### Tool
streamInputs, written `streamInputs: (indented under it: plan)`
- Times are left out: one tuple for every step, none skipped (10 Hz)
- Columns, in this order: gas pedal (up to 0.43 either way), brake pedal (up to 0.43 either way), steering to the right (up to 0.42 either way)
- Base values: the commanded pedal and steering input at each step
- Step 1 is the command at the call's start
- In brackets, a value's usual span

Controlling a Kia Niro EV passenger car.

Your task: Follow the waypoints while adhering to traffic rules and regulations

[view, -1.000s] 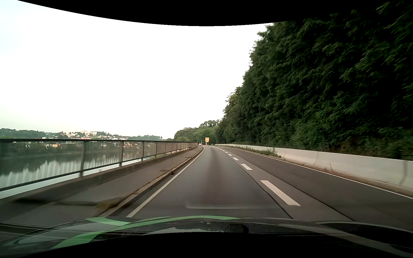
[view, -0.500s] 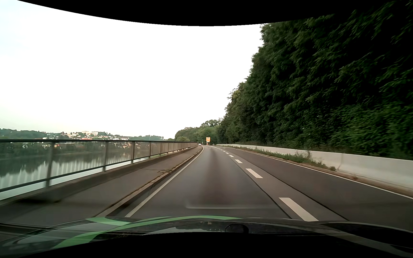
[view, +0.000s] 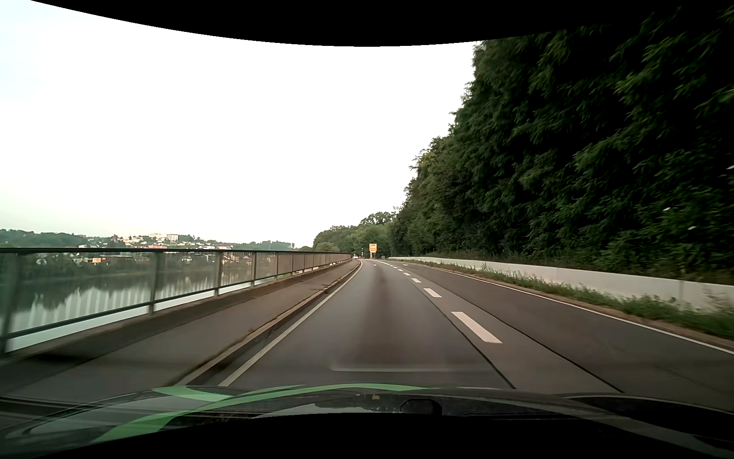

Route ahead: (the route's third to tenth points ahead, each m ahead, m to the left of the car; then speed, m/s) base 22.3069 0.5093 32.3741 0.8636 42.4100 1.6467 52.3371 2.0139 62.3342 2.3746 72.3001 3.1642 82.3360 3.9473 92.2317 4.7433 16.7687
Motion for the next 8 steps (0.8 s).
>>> streamInputs:
  plan:
    - [0.177,0.0,-0.007]
    - [0.177,0.0,-0.008]
    - [0.177,0.0,-0.007]
    - [0.177,0.0,-0.007]
    - [0.177,0.0,-0.007]
    - [0.177,0.0,-0.007]
    - [0.177,0.0,-0.007]
    - [0.177,0.0,-0.007]
